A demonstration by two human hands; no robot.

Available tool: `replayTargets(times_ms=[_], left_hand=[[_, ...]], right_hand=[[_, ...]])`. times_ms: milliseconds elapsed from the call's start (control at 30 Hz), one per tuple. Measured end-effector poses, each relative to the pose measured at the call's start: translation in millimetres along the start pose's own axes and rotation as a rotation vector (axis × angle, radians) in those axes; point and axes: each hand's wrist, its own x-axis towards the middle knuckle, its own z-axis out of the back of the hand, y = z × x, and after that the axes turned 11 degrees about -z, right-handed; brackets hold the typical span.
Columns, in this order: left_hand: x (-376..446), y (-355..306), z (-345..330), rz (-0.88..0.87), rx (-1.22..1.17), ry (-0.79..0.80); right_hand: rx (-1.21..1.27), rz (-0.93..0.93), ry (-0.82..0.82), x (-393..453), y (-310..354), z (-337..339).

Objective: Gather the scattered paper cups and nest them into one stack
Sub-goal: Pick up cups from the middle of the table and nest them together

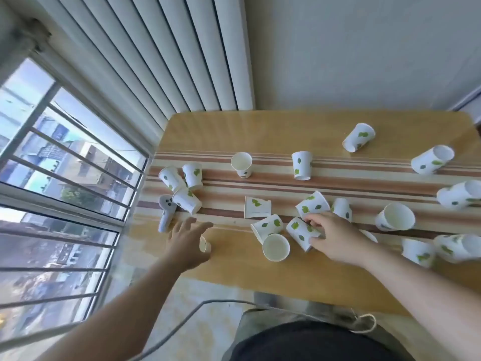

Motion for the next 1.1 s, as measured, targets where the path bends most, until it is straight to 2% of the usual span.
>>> replayTargets(times_ms=[133,200,400,533,633,700,800,933,1000,1100], left_hand=[[2.3,31.0,-21.9,0.022,-0.049,0.179],[6.9,40.2,-37.0,0.002,-0.075,0.179],[18.7,43.4,-47.9,-0.083,-0.14,0.045],[26.2,-5.9,-27.3,-0.228,-0.125,-0.164],[20.5,-73.6,-17.1,-0.465,-0.09,-0.319],[13.9,-118.0,-27.9,-0.678,-0.089,-0.359],[11.8,-176.9,-64.6,-0.861,-0.054,-0.181],[18.4,-235.0,-118.3,-0.903,0.03,0.026],[29.6,-248.0,-139.4,-0.846,0.022,0.05],[46.9,-249.9,-170.3,-0.764,-0.155,-0.039]], right_hand=[[0.041,-0.061,-0.032,1.6,-7.2,-11.7],[0.041,-0.09,-0.044,2.2,-12.0,-18.0],[0.08,-0.131,-0.082,-5.1,-18.0,-24.7],[0.165,-0.147,-0.153,-14.1,-33.4,-27.3],[0.18,-0.162,-0.22,-25.1,-49.1,-25.3],[0.171,-0.169,-0.253,-33.0,-61.7,-23.8],[0.204,-0.149,-0.306,-44.3,-86.1,-22.2],[0.227,-0.191,-0.364,-58.4,-124.5,-20.7],[0.214,-0.188,-0.398,-61.3,-145.5,-23.7],[0.186,-0.153,-0.427,-50.2,-177.2,-33.5]])
